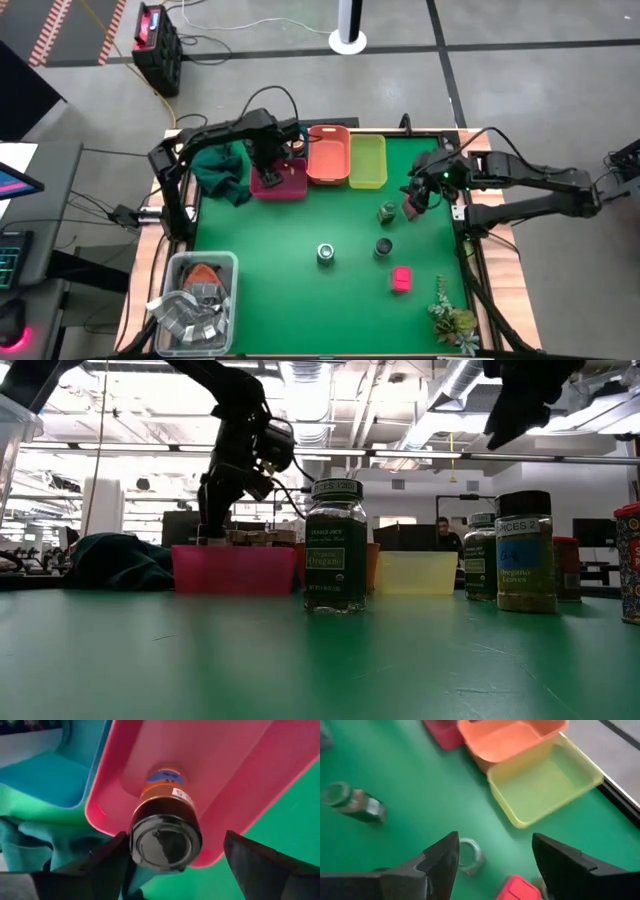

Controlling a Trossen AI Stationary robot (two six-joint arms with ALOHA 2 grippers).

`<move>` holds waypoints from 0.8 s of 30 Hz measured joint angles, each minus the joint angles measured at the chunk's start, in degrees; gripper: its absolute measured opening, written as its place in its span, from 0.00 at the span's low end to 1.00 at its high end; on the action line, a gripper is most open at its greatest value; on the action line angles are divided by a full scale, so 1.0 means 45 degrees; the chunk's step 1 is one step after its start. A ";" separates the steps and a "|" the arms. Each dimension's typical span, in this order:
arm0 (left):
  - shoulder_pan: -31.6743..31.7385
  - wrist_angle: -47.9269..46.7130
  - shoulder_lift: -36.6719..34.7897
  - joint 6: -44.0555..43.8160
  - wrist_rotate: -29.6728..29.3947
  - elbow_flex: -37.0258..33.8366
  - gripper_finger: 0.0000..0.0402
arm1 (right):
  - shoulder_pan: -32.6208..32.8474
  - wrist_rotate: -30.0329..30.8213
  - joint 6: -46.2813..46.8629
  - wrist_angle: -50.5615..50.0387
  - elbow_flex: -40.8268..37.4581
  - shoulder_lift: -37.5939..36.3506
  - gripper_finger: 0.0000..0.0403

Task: Sort spices by type
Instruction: Put the bottom left black seasoning bottle into the red bin, then put the top black seasoning bottle into the red bin

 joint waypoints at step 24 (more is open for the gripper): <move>-0.1683 -0.1864 -0.0010 -0.2112 -0.1255 0.6511 0.76 | -0.6725 -0.1807 -0.2201 -0.0777 -0.2297 0.1912 0.71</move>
